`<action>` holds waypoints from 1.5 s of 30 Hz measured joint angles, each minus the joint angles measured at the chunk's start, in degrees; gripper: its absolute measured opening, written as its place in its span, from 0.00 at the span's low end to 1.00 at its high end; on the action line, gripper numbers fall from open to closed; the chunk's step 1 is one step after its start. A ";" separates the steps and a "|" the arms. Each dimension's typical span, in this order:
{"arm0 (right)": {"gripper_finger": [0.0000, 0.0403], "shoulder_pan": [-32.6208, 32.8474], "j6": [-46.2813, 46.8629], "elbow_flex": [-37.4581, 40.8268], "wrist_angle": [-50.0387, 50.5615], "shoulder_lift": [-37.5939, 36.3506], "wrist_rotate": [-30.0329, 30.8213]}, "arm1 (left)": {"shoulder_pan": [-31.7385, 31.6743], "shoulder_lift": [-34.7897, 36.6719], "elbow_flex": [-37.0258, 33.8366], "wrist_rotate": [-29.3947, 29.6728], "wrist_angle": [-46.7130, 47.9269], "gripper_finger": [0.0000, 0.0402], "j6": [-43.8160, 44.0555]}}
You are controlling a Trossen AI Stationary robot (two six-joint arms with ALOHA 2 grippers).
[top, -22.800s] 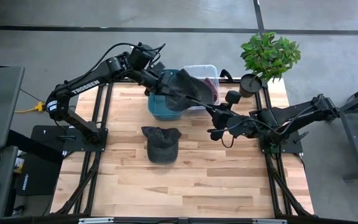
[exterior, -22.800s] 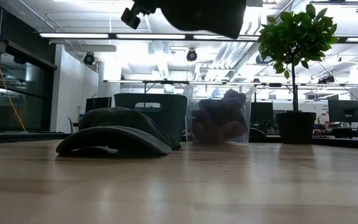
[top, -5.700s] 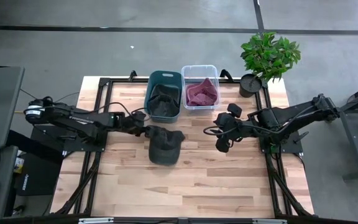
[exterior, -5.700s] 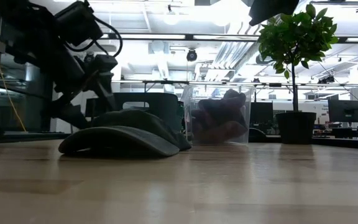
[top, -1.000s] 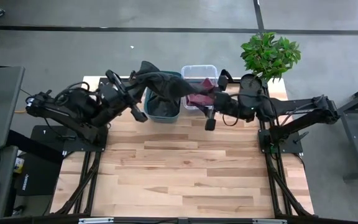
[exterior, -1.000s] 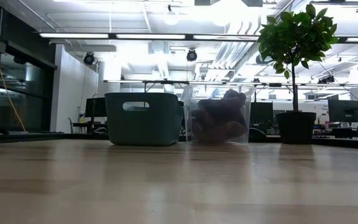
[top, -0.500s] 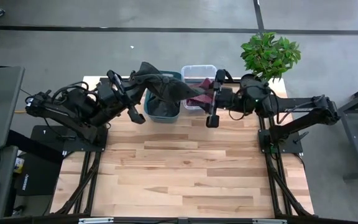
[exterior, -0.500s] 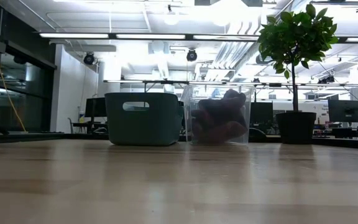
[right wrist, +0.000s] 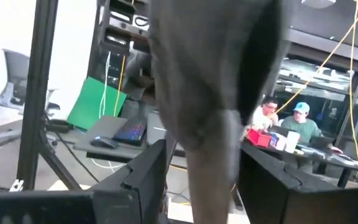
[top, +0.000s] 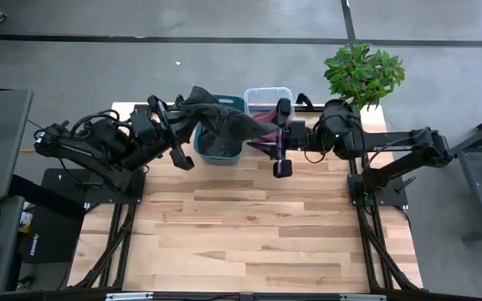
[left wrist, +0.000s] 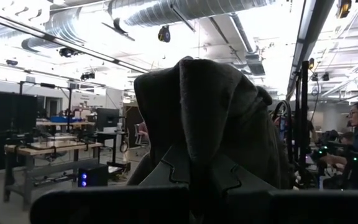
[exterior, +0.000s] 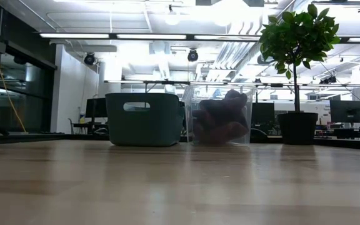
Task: Pick & Place hat
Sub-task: Put the black cap into the blue bin
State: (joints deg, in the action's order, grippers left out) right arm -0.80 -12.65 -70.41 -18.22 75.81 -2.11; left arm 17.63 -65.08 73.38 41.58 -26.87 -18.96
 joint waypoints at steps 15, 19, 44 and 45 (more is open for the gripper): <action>0.22 0.02 -1.34 -0.02 -0.89 0.79 -1.51 | 0.00 -0.27 -0.02 -0.01 1.26 0.00 1.82; 0.08 0.07 -1.88 -0.02 -0.74 0.78 -2.08 | -0.07 -0.70 -0.02 0.16 1.17 0.00 1.90; 0.02 0.04 -2.84 -0.02 0.92 0.78 -1.36 | 0.00 -0.68 -0.09 2.42 1.49 0.22 7.48; 0.02 0.04 -2.84 -0.02 0.92 0.78 -1.22 | 0.00 -0.68 -0.09 2.77 1.52 0.27 8.30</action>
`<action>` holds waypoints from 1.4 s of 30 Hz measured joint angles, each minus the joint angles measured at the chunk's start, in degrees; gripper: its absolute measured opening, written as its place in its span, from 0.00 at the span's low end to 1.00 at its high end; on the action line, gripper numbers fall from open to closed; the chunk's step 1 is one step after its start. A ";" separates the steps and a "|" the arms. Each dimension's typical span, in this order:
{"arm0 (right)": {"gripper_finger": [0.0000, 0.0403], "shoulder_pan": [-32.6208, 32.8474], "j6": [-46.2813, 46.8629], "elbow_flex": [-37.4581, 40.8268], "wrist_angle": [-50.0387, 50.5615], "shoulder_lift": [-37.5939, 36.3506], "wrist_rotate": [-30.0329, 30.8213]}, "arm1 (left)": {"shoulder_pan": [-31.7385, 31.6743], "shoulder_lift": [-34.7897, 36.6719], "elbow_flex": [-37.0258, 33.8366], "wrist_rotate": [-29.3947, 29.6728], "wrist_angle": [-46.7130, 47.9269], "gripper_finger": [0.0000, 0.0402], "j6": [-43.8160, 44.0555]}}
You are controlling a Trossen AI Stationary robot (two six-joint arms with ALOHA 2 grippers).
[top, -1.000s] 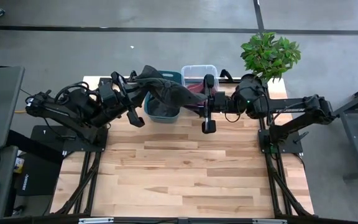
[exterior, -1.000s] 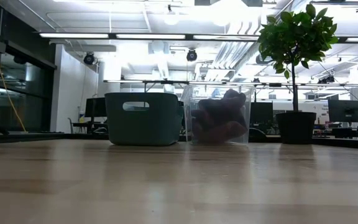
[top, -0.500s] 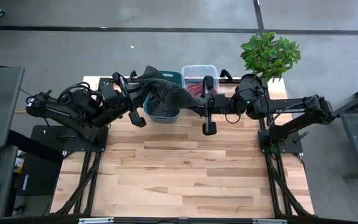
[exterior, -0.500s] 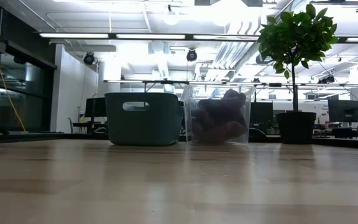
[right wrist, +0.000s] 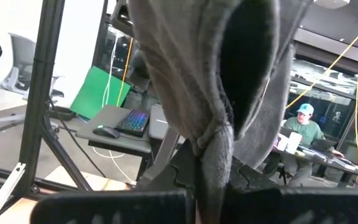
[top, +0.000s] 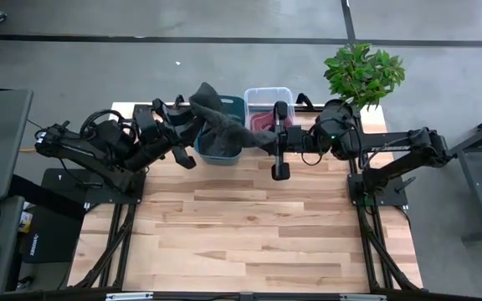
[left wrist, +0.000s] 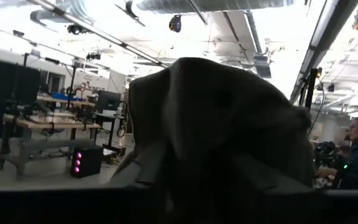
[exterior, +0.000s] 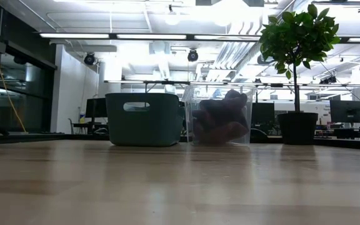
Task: Pick & Place hat
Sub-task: Put the black cap into the blue bin
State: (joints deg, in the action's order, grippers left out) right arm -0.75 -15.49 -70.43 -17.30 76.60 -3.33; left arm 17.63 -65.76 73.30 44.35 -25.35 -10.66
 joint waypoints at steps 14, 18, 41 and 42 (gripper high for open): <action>0.02 -0.02 -1.33 0.00 1.60 -0.02 4.99 | 0.04 0.00 0.02 0.98 4.75 0.63 9.59; 0.02 -0.02 -2.13 0.00 2.20 -0.04 8.27 | 0.12 0.00 0.04 4.65 7.57 0.64 12.13; 0.02 -3.80 -6.52 0.00 16.06 -0.07 12.95 | 16.69 11.19 0.09 26.09 19.56 0.64 15.72; 0.02 -4.22 -7.07 0.00 16.73 -0.07 12.47 | 17.16 11.57 0.09 26.17 19.59 0.64 15.72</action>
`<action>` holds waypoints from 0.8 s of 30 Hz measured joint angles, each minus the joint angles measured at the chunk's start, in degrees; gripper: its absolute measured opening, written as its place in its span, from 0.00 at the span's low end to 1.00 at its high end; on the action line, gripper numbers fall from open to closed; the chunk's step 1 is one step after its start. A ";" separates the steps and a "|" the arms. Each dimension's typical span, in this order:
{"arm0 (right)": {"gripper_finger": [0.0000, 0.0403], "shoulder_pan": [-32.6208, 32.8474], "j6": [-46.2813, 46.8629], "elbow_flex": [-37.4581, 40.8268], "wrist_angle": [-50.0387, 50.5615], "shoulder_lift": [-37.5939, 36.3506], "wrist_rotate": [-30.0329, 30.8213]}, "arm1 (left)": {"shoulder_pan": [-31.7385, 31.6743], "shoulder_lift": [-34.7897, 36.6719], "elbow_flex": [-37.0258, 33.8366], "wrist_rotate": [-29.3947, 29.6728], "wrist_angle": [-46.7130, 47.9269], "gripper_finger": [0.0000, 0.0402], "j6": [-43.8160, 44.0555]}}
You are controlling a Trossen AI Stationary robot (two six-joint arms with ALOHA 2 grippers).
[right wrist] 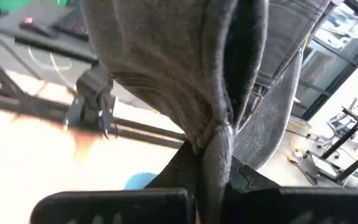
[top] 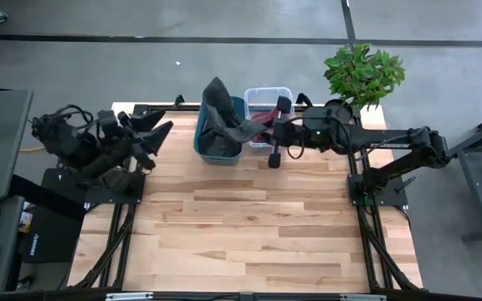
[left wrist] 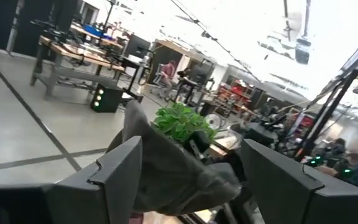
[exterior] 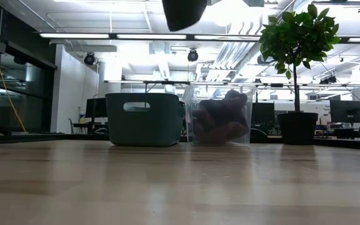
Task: Pick & Place hat
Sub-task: Put the black cap into the blue bin
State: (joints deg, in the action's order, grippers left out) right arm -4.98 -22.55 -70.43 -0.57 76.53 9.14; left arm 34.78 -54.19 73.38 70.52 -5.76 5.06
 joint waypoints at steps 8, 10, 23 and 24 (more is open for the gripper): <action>0.02 -3.73 -10.82 0.00 4.36 0.00 -0.69 | 0.50 1.23 0.00 0.59 1.46 0.64 -0.03; 0.02 -4.67 -14.11 0.00 4.63 0.36 -1.18 | 0.52 1.47 -0.01 0.59 3.20 0.64 -0.02; 0.02 -6.62 -33.01 -8.87 9.06 15.15 -5.15 | 0.50 1.99 -0.02 0.54 11.18 0.64 6.07; 0.02 -6.80 -34.17 -10.51 9.90 16.64 -5.15 | 0.50 2.03 -0.02 0.55 12.07 0.64 7.18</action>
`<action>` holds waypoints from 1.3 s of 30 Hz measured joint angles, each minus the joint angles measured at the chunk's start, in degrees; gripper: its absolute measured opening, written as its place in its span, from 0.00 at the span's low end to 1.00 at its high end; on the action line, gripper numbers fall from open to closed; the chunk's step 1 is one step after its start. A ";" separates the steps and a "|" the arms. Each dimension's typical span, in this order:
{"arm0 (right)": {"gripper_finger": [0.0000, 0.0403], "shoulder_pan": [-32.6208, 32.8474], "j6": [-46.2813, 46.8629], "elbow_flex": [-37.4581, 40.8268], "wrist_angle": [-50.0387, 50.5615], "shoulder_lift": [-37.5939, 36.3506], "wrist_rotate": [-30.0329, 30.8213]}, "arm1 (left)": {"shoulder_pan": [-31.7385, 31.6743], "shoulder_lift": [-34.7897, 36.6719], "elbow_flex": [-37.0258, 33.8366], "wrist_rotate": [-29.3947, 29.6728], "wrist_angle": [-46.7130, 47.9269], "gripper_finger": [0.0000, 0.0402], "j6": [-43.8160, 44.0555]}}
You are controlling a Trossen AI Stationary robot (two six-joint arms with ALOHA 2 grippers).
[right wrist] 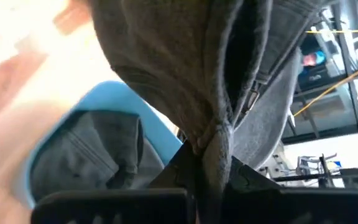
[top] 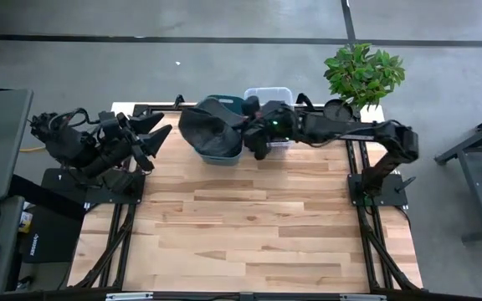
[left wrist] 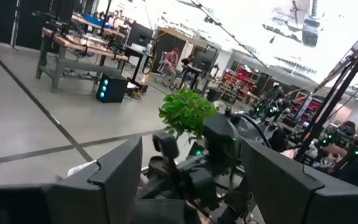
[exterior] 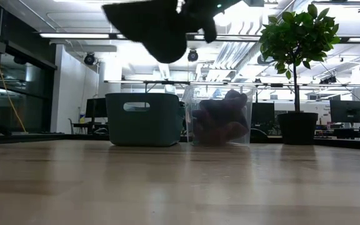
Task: Pick & Place hat
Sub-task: Put the black cap into the blue bin
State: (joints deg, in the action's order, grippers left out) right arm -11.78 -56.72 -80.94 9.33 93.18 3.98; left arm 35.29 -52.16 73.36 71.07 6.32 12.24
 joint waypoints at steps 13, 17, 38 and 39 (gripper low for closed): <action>0.02 -0.80 -18.75 -10.28 11.46 9.30 5.96 | -0.02 5.30 -0.02 0.28 22.62 0.64 34.75; 0.02 -0.58 -21.19 -10.21 13.67 9.05 8.82 | -0.59 7.77 -0.02 0.17 31.76 0.64 53.12; 0.02 6.34 -28.20 -10.17 12.95 8.49 16.42 | -35.46 4.65 0.00 -35.70 55.79 0.64 82.33; 0.02 6.76 -28.02 -10.17 12.73 8.49 16.44 | -37.15 4.20 0.00 -37.47 56.04 0.64 81.04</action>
State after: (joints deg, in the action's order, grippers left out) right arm -5.02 -84.74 -91.11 22.06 101.67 20.43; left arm -1.86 -47.96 73.36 33.60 62.36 93.28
